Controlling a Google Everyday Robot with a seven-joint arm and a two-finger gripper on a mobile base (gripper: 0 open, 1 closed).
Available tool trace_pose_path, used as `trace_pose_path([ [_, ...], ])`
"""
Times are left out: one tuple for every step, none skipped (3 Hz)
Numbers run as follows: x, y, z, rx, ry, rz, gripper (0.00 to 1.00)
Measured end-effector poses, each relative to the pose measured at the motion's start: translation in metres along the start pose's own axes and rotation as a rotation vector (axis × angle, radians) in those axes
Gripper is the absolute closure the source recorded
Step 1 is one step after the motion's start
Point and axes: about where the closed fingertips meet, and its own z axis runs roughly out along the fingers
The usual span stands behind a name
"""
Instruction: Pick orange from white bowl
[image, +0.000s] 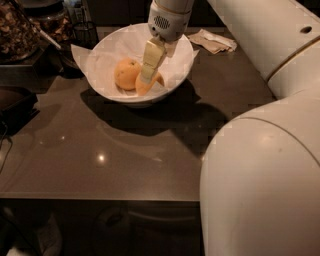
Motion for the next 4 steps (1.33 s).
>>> trace_pose_path([
  [-0.002,0.002,0.006,-0.017,0.003,0.02,0.22],
  [-0.005,0.005,0.01,-0.031,0.005,0.032,0.22],
  [-0.005,0.005,0.014,-0.041,0.006,0.055,0.23],
  [-0.005,0.003,0.018,-0.053,0.002,0.072,0.23],
])
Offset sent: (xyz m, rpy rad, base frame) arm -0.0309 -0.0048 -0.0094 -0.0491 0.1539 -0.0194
